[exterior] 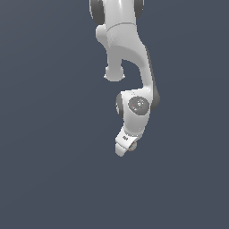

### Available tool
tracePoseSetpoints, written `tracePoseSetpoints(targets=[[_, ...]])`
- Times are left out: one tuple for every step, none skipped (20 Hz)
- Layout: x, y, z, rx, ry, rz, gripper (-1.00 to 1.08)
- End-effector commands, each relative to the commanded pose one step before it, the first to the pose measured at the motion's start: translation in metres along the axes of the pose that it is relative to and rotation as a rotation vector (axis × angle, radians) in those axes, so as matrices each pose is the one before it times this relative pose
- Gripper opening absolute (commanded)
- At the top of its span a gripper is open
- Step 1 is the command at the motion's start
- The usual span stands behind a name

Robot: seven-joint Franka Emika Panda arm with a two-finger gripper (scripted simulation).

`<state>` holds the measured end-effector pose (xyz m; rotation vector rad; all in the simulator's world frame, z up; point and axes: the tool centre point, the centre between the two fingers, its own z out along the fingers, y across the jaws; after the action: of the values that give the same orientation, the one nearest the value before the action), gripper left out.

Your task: Pick up the object and move it to a goal position.

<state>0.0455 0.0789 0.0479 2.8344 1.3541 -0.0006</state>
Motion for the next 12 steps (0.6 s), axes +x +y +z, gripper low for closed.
tracePoseSetpoints(targets=[[0.00052, -0.00043, 0.00019, 0.00020, 0.00037, -0.00086, -1.00], [0.00000, 0.00000, 0.00000, 0.00000, 0.00000, 0.00000, -1.00], [0.00000, 0.00000, 0.00000, 0.00000, 0.00000, 0.00000, -1.00], [-0.00045, 0.00038, -0.00019, -0.00029, -0.00029, 0.00074, -1.00], [-0.00010, -0.00006, -0.00019, 0.00000, 0.00000, 0.00000, -1.00], [-0.00029, -0.00018, -0.00056, 0.00000, 0.00000, 0.00000, -1.00], [-0.00049, -0.00029, -0.00093, 0.00000, 0.00000, 0.00000, -1.00], [-0.00069, -0.00041, -0.00131, 0.00000, 0.00000, 0.00000, -1.00], [-0.00088, -0.00053, -0.00169, 0.00000, 0.00000, 0.00000, -1.00], [-0.00108, -0.00065, -0.00207, 0.00000, 0.00000, 0.00000, -1.00], [-0.00128, -0.00077, -0.00245, 0.00000, 0.00000, 0.00000, -1.00], [-0.00144, -0.00093, -0.00281, -0.00032, -0.00037, -0.00005, -1.00]])
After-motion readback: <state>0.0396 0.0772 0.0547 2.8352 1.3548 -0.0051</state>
